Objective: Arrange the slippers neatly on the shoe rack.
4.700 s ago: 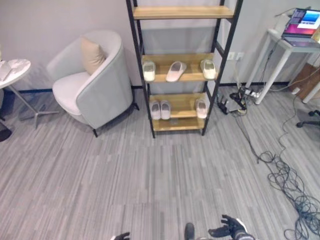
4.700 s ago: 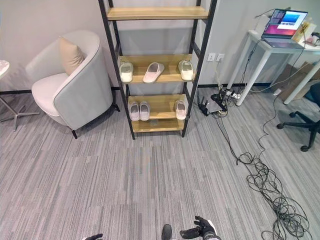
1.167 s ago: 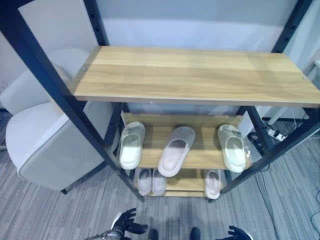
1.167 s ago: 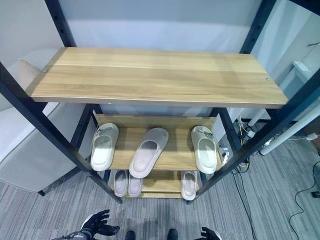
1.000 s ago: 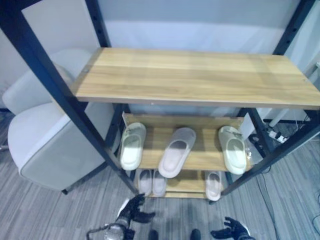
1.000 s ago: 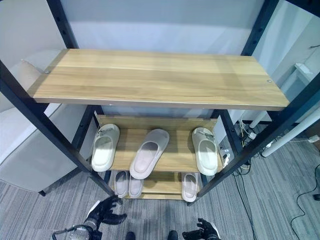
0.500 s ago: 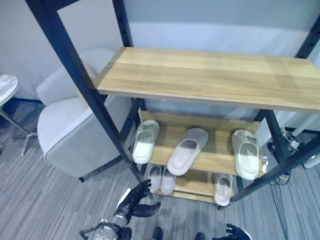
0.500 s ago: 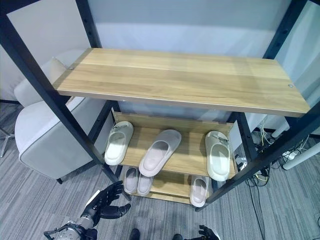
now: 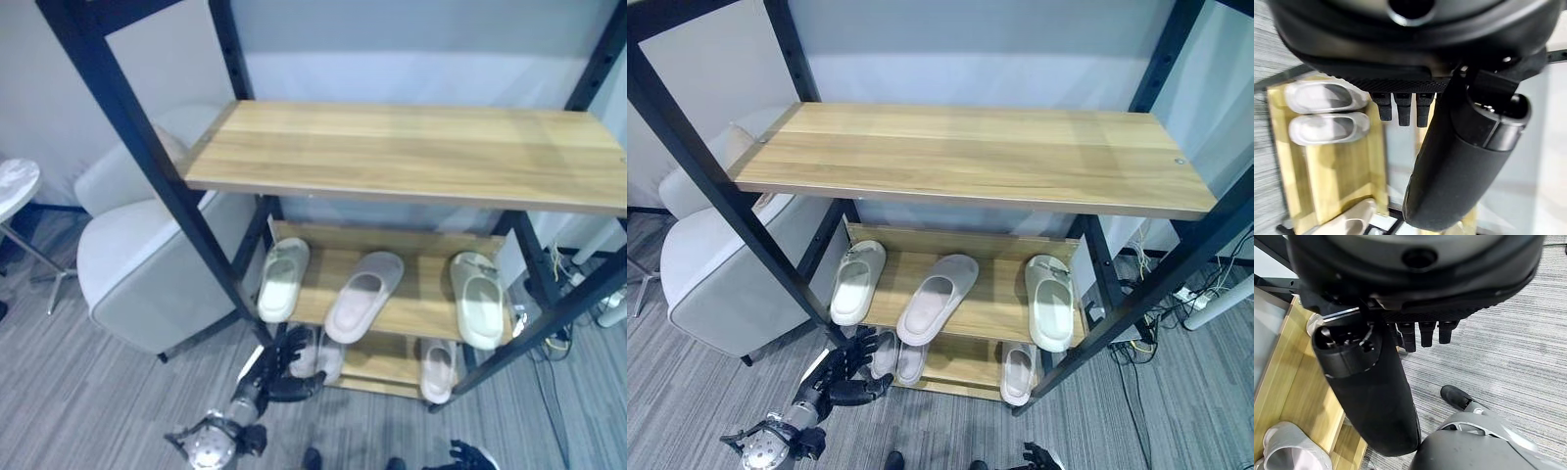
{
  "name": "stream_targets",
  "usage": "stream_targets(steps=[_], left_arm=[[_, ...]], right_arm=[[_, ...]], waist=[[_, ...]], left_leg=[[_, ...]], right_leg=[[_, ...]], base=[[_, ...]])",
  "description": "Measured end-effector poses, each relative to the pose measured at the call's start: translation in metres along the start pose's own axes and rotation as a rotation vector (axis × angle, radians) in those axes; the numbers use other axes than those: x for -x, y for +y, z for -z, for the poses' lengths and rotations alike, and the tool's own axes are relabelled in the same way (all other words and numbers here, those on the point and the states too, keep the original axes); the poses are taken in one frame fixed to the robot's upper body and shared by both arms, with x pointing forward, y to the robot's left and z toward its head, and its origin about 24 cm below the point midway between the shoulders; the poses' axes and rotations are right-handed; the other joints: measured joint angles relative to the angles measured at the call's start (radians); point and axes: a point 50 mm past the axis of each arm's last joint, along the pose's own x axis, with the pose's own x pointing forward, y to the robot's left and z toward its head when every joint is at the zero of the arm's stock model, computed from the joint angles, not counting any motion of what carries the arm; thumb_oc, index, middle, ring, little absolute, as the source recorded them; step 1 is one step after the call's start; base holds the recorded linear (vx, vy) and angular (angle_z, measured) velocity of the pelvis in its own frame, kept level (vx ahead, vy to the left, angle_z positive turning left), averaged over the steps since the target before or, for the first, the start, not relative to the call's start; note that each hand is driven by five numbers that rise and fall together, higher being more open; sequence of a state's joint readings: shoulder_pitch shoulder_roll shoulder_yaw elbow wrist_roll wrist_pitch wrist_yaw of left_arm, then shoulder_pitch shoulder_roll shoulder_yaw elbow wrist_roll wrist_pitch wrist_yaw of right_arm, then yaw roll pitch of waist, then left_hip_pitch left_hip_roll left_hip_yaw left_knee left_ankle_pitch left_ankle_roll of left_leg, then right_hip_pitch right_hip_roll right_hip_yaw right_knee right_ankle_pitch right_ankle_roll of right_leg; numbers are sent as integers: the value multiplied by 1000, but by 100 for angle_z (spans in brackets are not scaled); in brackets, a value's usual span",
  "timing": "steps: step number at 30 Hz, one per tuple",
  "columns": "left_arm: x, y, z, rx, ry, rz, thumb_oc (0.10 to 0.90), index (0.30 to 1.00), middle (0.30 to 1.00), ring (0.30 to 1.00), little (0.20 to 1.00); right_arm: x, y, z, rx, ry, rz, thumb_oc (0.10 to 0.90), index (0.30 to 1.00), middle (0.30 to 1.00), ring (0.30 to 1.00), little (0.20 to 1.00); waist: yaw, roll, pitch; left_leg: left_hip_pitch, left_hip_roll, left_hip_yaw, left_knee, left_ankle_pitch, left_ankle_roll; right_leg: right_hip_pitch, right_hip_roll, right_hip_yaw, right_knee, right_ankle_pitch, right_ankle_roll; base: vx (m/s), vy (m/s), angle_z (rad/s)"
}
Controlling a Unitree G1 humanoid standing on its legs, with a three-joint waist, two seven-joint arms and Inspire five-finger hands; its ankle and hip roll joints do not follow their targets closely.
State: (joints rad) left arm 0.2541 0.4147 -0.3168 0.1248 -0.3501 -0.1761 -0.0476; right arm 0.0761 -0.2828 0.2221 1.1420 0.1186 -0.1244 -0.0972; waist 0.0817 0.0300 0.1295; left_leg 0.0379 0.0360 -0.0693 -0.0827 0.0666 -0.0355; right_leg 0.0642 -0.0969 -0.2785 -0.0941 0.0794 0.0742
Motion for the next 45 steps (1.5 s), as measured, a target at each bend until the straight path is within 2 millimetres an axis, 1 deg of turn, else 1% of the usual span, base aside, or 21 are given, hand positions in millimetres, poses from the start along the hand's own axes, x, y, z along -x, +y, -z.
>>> stream_targets(steps=[6,11,13,14,15,18,20,21,25,26,27,28,30,32,34,36,38,41,42,45], left_arm=[[-5,-2,-15,1,-66,-24,800,900,900,900,900],[-17,1,-32,-17,-127,-64,800,900,900,900,900],[-25,2,-44,-33,-177,-89,800,900,900,900,900],[-27,3,-47,-38,-187,-96,800,900,900,900,900],[-31,3,-54,-68,-215,-105,800,900,900,900,900],[-39,3,-70,-133,-280,-123,800,900,900,900,900],[-42,4,-75,-170,-301,-133,800,900,900,900,900],[-45,5,-82,-189,-327,-143,800,900,900,900,900],[-53,5,-98,-265,-385,-167,800,900,900,900,900],[-57,7,-105,-299,-407,-182,800,900,900,900,900],[-59,7,-107,-309,-413,-189,800,900,900,900,900],[-64,9,-112,-337,-424,-198,800,900,900,900,900],[-69,15,-121,-397,-442,-217,800,900,900,900,900],[-71,22,-127,-457,-454,-247,800,900,900,900,900],[-73,26,-130,-474,-455,-258,800,900,900,900,900],[-74,28,-132,-483,-457,-266,800,900,900,900,900],[-76,29,-134,-500,-459,-270,800,900,900,900,900],[-79,33,-134,-533,-451,-295,800,900,900,900,900],[-82,36,-136,-544,-449,-302,800,900,900,900,900],[-84,46,-143,-574,-446,-336,800,900,900,900,900]], right_arm=[[0,0,0,0,1,4,800,900,900,900,900],[0,1,0,-1,0,8,800,900,900,900,900],[0,1,0,-2,-1,10,800,900,900,900,900],[0,1,0,-2,-1,12,800,900,900,900,900],[0,1,0,-2,0,14,800,900,900,900,900],[0,0,0,-2,-1,17,800,900,900,900,900],[0,0,-1,-2,-4,18,800,900,900,900,900],[0,0,-2,-3,-6,19,800,900,900,900,900],[-1,0,-2,-3,-7,19,800,900,900,900,900],[-1,0,-4,-3,-10,19,800,900,900,900,900],[-1,0,-4,-3,-11,19,800,900,900,900,900],[-1,0,-4,-3,-10,20,800,900,900,900,900],[-2,-1,-7,-3,-20,20,800,900,900,900,900],[-3,-1,-10,-4,-30,21,800,900,900,900,900],[-3,-2,-12,-4,-35,23,800,900,900,900,900],[-4,-3,-16,-4,-48,24,800,900,900,900,900],[-4,-4,-18,-2,-54,26,800,900,900,900,900],[-5,-5,-20,1,-59,29,800,900,900,900,900],[-5,-6,-20,2,-60,31,800,900,900,900,900],[-7,-8,-29,7,-80,34,800,900,900,900,900]], waist=[[-7,-1,0],[-15,-2,3],[-28,-3,3],[-28,-3,4],[-27,-3,4],[-42,-4,4],[-53,-4,4],[-55,-4,4],[-72,-4,4],[-78,-4,4],[-78,-4,4],[-87,-4,4],[-95,-4,4],[-106,-2,3],[-113,-1,2],[-132,1,2],[-131,1,2],[-137,1,3],[-136,-1,4],[-135,-4,7]], left_leg=[[2,0,12,0,-1,1],[12,1,14,3,-2,0],[13,1,16,0,-7,-4],[13,1,19,0,-6,-3],[12,2,25,0,-7,-1],[16,3,35,0,-11,-3],[17,3,37,0,-11,-1],[16,4,40,0,-11,-1],[15,4,52,3,-11,-1],[12,5,60,3,-12,-1],[12,6,63,3,-12,-1],[11,6,66,3,-12,-2],[-5,9,71,3,-13,-2],[-22,12,90,3,-12,-4],[-35,14,95,3,-11,-5],[-53,15,99,3,-9,-6],[-70,16,115,3,-8,-7],[-99,16,121,4,-4,-8],[-113,16,128,3,-3,-8],[-159,16,147,3,5,-8]], right_leg=[[-1,0,6,0,0,0],[0,0,13,0,0,0],[0,0,17,0,1,1],[0,0,18,0,1,1],[0,1,24,0,1,1],[-1,1,27,0,1,1],[-3,1,29,0,1,1],[-7,2,34,0,1,1],[-13,3,45,0,2,1],[-19,3,51,0,2,1],[-21,4,52,0,2,1],[-25,5,56,0,3,0],[-46,8,68,0,8,-3],[-70,10,78,0,14,-7],[-89,12,85,0,20,-12],[-110,15,93,0,30,-20],[-134,17,107,0,37,-21],[-168,17,110,6,47,-22],[-186,18,126,7,51,-22],[-239,17,133,7,62,-20]], base=[[5,-5,-1],[19,-1,-4],[34,2,-5],[37,5,-11],[24,3,-10],[39,11,-6],[22,7,-5],[12,6,-9],[-2,6,-9],[-20,6,-10],[-32,12,-13],[-25,10,-9],[-38,14,-15],[-49,16,-21],[-47,13,-18],[-92,13,-8],[-55,4,-17],[-85,10,-14],[-61,-1,-15],[-37,1,-18]])
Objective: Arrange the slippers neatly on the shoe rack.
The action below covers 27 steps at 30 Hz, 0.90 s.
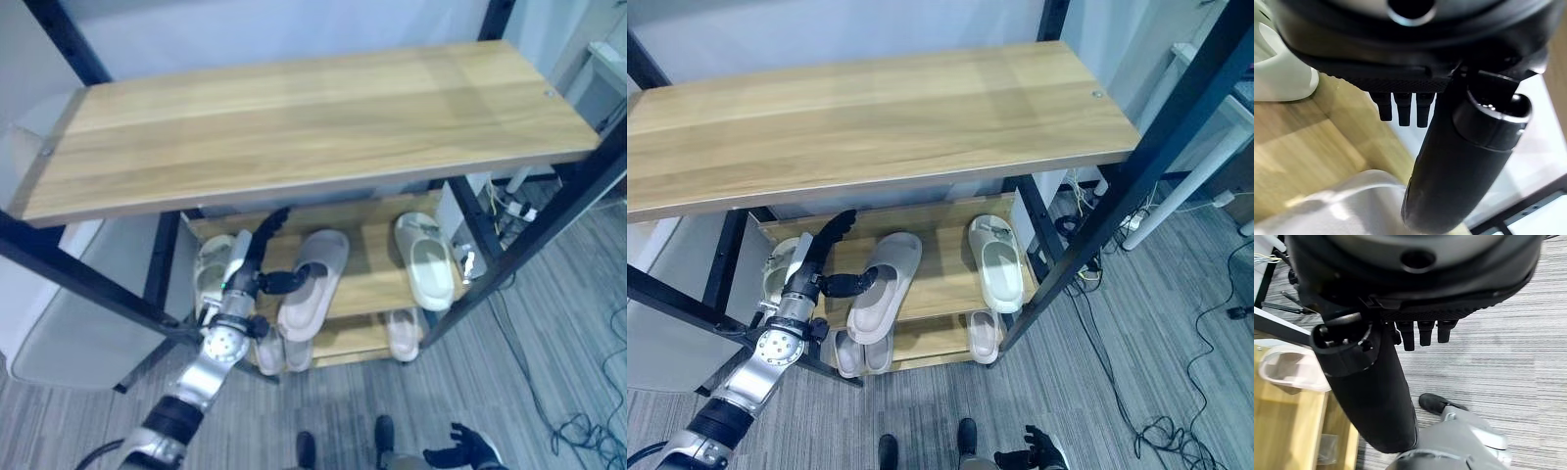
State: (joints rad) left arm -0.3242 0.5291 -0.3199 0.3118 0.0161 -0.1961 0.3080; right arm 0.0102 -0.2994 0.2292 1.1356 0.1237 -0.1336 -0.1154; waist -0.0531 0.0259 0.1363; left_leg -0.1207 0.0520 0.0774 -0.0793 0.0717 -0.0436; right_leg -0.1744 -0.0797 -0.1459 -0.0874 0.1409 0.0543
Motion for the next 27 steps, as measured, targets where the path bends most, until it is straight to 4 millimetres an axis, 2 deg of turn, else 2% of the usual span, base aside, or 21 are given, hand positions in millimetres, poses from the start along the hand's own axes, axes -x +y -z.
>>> stream_targets(steps=[8,9,10,16,23,27], left_arm=[[-3,4,6,-23,28,-11,800,900,900,900,900],[-3,4,7,-24,31,-12,582,573,573,573,573],[-2,4,7,-25,35,-12,400,300,300,300,300],[-10,1,6,-38,33,1,400,300,300,300,300],[-8,-1,6,-21,37,3,400,300,300,300,300],[0,-5,-6,52,-13,12,400,300,300,300,300]], right_arm=[[-1,3,-3,20,-5,-14,800,900,900,900,900],[-1,3,-4,23,-9,-17,800,900,900,900,900],[-1,4,-6,22,-16,-19,800,900,900,900,900],[-2,5,-17,16,-65,-23,800,900,900,900,900],[-2,6,-14,16,-57,-24,800,900,900,900,900],[-1,8,-13,13,-52,-28,800,900,900,900,900]], waist=[[-17,-21,13],[-17,-23,14],[-17,-24,15],[-25,-26,16],[-23,-27,17],[-13,-34,35]], left_leg=[[-40,0,7,0,4,0],[-42,0,15,0,3,0],[-42,0,20,0,3,0],[-48,0,26,0,3,1],[-27,0,27,0,3,1],[6,1,23,0,3,0]], right_leg=[[-46,1,12,-3,4,3],[-49,1,17,-1,7,1],[-51,1,20,0,11,-3],[-61,2,29,0,15,-2],[-41,3,28,0,13,-1],[-5,2,25,-6,7,7]], base=[[-1,1,-3],[-8,-4,-9],[-6,2,-12],[-3,1,-4],[0,0,0],[15,-20,2]])
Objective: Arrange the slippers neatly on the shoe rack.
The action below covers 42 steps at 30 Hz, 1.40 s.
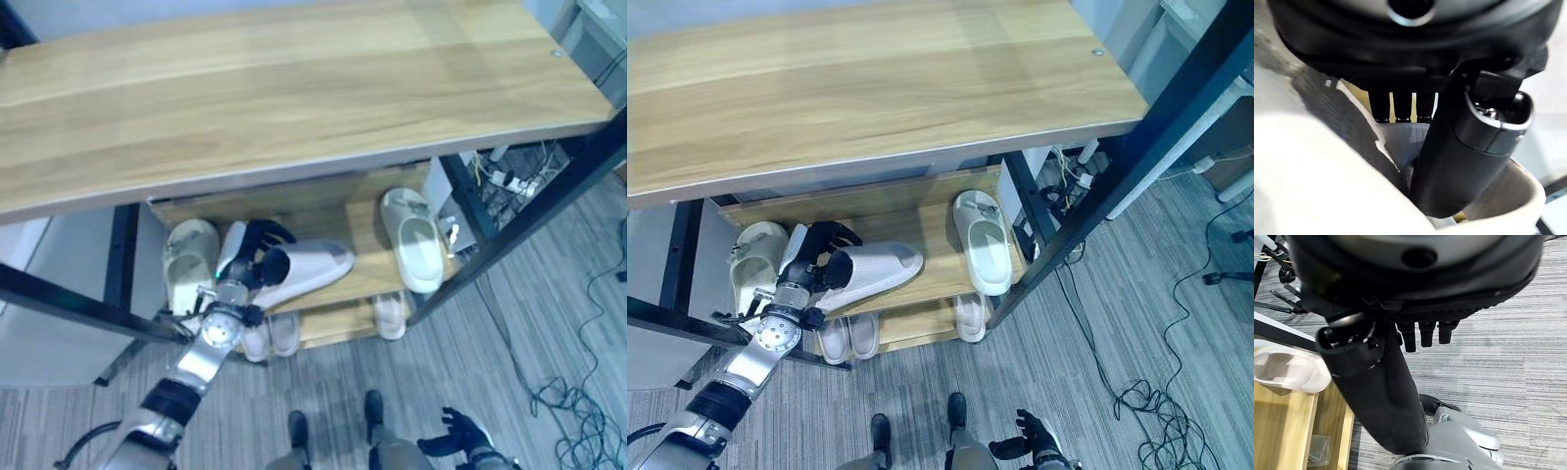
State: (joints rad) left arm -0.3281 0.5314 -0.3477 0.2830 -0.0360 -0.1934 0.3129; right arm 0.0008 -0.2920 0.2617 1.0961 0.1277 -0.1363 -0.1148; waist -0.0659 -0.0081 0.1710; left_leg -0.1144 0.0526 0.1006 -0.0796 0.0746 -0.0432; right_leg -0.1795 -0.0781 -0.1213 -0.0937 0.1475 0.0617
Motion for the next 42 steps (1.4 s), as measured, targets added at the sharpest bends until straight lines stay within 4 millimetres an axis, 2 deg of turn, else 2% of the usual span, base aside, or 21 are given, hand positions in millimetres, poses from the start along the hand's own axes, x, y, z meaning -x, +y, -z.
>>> stream_targets(steps=[6,10,14,15,21,25,28,30,33,34,36,38,39,40,41,42], left_arm=[[14,-7,-17,113,-69,50,400,300,300,300,300],[33,-11,-25,325,-78,68,400,300,300,300,300],[45,-17,-29,440,-74,99,400,300,300,300,300],[55,-19,-27,491,-55,129,400,300,300,300,300],[64,-33,-24,511,-37,241,400,300,300,300,300],[72,-55,-20,519,5,358,400,300,300,300,300],[65,-67,-21,500,5,410,400,300,300,300,300],[45,-69,-26,461,-26,431,400,300,300,300,300],[35,-68,-19,421,11,417,400,300,300,300,300],[31,-65,-21,404,2,397,400,300,300,300,300],[25,-60,-24,366,-19,381,400,300,300,300,300],[16,-53,-35,290,-83,369,400,300,300,300,300],[13,-53,-38,281,-98,363,400,300,300,300,300],[5,-49,-48,267,-141,340,400,300,300,300,300],[-3,-44,-57,240,-182,305,400,300,300,300,300],[-7,-40,-62,234,-206,280,400,300,300,300,300]], right_arm=[[1,1,3,2,13,-3,800,900,900,900,900],[3,2,10,6,34,-5,800,900,900,900,900],[4,2,14,7,45,-7,800,900,900,900,900],[4,2,13,8,45,-12,800,900,900,900,900],[4,0,16,14,62,-13,800,900,900,900,900],[3,-6,13,24,54,-6,800,900,900,900,900],[-4,-13,-9,31,-2,16,800,900,900,900,900],[-13,-25,-46,37,-96,55,800,900,900,900,900],[-17,-28,-66,34,-147,72,800,900,900,900,900],[-17,-30,-75,28,-172,89,800,900,900,900,900],[-19,-34,-89,7,-205,112,800,900,900,900,900],[-18,-45,-108,-58,-277,162,800,900,900,900,900],[-17,-47,-113,-75,-292,175,800,900,900,900,900],[-15,-52,-124,-119,-339,204,800,900,900,900,900],[-13,-54,-147,-149,-406,222,800,900,900,900,900],[-11,-56,-153,-169,-428,229,800,900,900,900,900]], waist=[[19,-2,9],[33,0,14],[46,0,13],[51,1,13],[67,16,13],[70,33,20],[67,37,76],[69,32,148],[67,15,187],[69,8,216],[69,6,256],[67,11,276],[65,11,277],[65,11,284],[57,8,306],[51,5,308]], left_leg=[[38,0,-6,0,-1,-1],[74,1,-21,0,-3,-2],[90,2,-21,0,-4,-1],[104,4,-7,0,-7,-2],[137,9,5,0,-19,-3],[124,11,7,4,-12,-5],[37,12,1,59,-12,-6],[-140,18,-12,179,-28,-8],[-269,23,-21,262,-42,-7],[-335,27,-21,334,-75,-6],[-419,36,-27,436,-111,-4],[-571,44,-35,591,-165,3],[-610,45,-40,631,-174,11],[-694,47,-48,722,-210,12],[-770,47,-58,807,-242,7],[-818,50,-62,868,-264,13]], right_leg=[[43,-1,-9,0,-6,0],[84,-1,-22,-1,-16,2],[100,-1,-22,-1,-19,-1],[109,0,-18,-1,-18,-1],[133,7,-3,-1,-20,-2],[115,9,0,1,-14,-4],[53,6,-6,25,1,-6],[-119,-3,-19,146,-18,-25],[-264,-10,-19,260,-49,-38],[-335,-19,-27,331,-83,-45],[-412,-27,-33,416,-107,-49],[-553,-39,-29,554,-152,-48],[-589,-46,-28,588,-159,-56],[-672,-54,-26,679,-185,-68],[-744,-66,-21,761,-224,-50],[-792,-71,-22,820,-240,-62]], base=[[10,-13,3],[13,-22,10],[32,-20,1],[28,-7,-14],[13,-1,-11],[-217,-16,-3],[-332,-48,4],[-248,-21,14],[-169,15,1],[-107,18,-3],[-139,24,-6],[-178,41,-5],[-54,53,-2],[22,50,6],[25,51,5],[-38,56,4]])
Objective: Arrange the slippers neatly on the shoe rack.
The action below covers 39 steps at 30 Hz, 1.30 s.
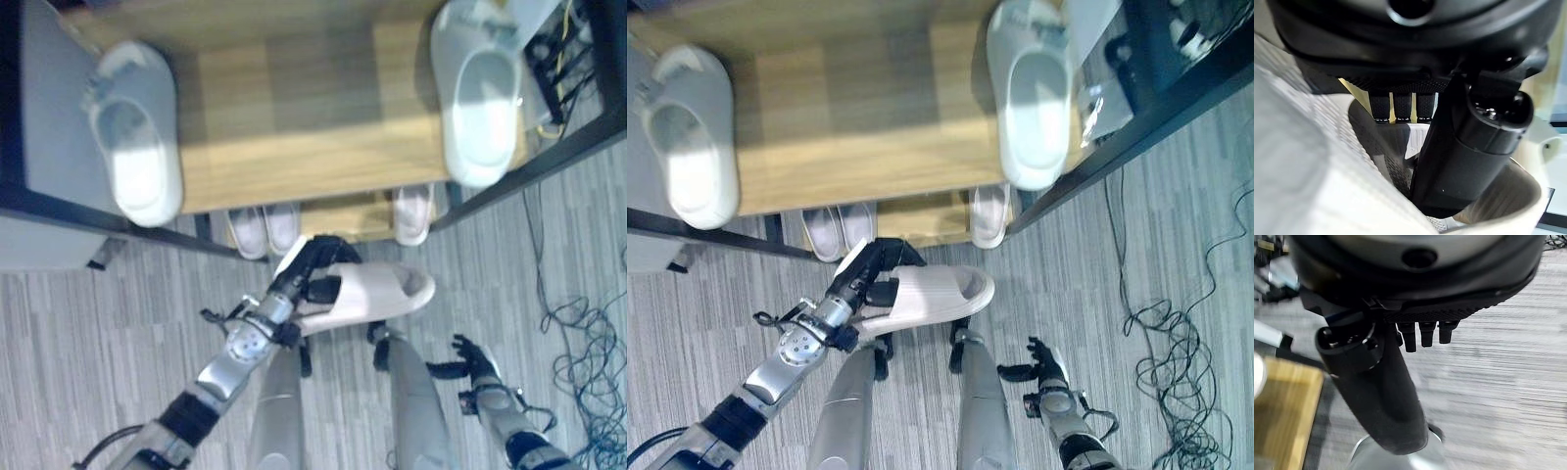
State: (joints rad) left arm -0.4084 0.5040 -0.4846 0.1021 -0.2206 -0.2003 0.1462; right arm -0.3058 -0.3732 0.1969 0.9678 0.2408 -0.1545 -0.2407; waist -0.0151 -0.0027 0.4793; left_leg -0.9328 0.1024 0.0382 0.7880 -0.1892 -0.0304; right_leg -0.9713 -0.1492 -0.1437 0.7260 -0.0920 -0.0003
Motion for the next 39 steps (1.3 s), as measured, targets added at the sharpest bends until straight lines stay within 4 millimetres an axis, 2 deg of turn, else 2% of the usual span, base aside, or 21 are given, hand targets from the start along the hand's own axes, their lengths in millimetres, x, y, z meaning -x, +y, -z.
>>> stream_targets(steps=[2,6,9,11,13,14,17,19,20,21,23,27,30,33,39], left_arm=[[-12,13,-13,-28,-50,-65,400,300,300,300,300],[-19,37,-30,-158,-120,-173,400,300,300,300,300],[-32,59,-58,-244,-224,-264,400,300,300,300,300],[-44,76,-87,-324,-321,-350,400,300,300,300,300],[-52,87,-109,-346,-389,-425,400,300,300,300,300],[-58,91,-119,-392,-411,-440,400,300,300,300,300],[-68,94,-141,-436,-469,-461,400,300,300,300,300],[-72,97,-151,-489,-490,-464,400,300,300,300,300],[-77,100,-150,-529,-467,-476,400,300,300,300,300],[-79,103,-148,-538,-454,-487,400,300,300,300,300],[-84,102,-146,-569,-424,-487,400,300,300,300,300],[-92,103,-152,-606,-428,-491,400,300,300,300,300],[-95,105,-158,-622,-433,-505,400,300,300,300,300],[-100,105,-167,-646,-453,-517,400,300,300,300,300],[-107,104,-162,-686,-419,-501,400,300,300,300,300]], right_arm=[[-5,0,-32,-64,-123,17,800,900,900,900,900],[-4,-7,-57,-120,-239,57,800,900,900,900,900],[-4,-14,-92,-157,-364,85,800,900,900,900,900],[2,-25,-113,-156,-461,100,800,900,900,900,900],[3,-32,-133,-146,-540,113,800,900,900,900,900],[4,-33,-142,-142,-569,110,800,900,900,900,900],[7,-36,-153,-131,-617,106,800,900,900,900,900],[7,-38,-155,-107,-623,103,800,900,900,900,900],[6,-39,-153,-100,-619,102,800,900,900,900,900],[6,-37,-153,-97,-619,98,800,900,900,900,900],[7,-34,-149,-70,-610,75,800,900,900,900,900],[10,-24,-140,-22,-596,13,800,900,900,900,900],[9,-23,-138,-11,-580,5,800,900,900,900,900],[9,-26,-136,13,-572,-5,800,900,900,900,900],[9,-28,-134,60,-569,-21,800,900,900,900,900]], waist=[[-8,-4,29],[-12,-6,30],[-21,-6,30],[-33,-5,30],[-36,-1,33],[-42,11,42],[-42,27,50],[-46,34,65],[-50,39,70],[-55,40,72],[-57,39,72],[-53,39,72],[-47,39,72],[-39,39,72],[-42,39,72]], left_leg=[[-108,1,-2,129,-47,5],[-257,3,-18,295,-104,20],[-420,2,-32,503,-169,27],[-554,4,-47,757,-275,39],[-636,12,-44,871,-310,48],[-673,12,-54,948,-339,52],[-747,9,-68,1096,-391,57],[-772,8,-66,1178,-421,60],[-768,7,-58,1226,-447,63],[-766,7,-52,1246,-452,51],[-740,15,-40,1273,-482,60],[-690,23,-44,1288,-507,53],[-659,34,-46,1302,-527,60],[-651,37,-49,1314,-535,61],[-637,37,-45,1346,-555,59]], right_leg=[[-109,-13,15,127,-36,-13],[-254,-25,29,290,-93,-13],[-422,-38,51,499,-158,-18],[-565,-50,83,747,-243,-34],[-656,-54,107,855,-267,-21],[-688,-57,112,927,-292,-18],[-767,-61,133,1071,-336,-16],[-804,-64,155,1157,-358,-18],[-814,-62,174,1211,-377,-11],[-820,-62,186,1232,-381,-3],[-815,-51,210,1267,-401,-2],[-777,-32,210,1274,-407,0],[-753,-22,210,1282,-416,-10],[-745,-19,210,1292,-423,-3],[-739,-18,222,1324,-435,-1]], base=[[-42,57,0],[23,46,1],[128,87,5],[138,52,-3],[180,27,-10],[199,16,-5],[179,1,1],[105,1,9],[102,28,6],[129,33,2],[84,26,-3],[64,40,-12],[43,7,-13],[8,-1,-3],[21,-1,0]])
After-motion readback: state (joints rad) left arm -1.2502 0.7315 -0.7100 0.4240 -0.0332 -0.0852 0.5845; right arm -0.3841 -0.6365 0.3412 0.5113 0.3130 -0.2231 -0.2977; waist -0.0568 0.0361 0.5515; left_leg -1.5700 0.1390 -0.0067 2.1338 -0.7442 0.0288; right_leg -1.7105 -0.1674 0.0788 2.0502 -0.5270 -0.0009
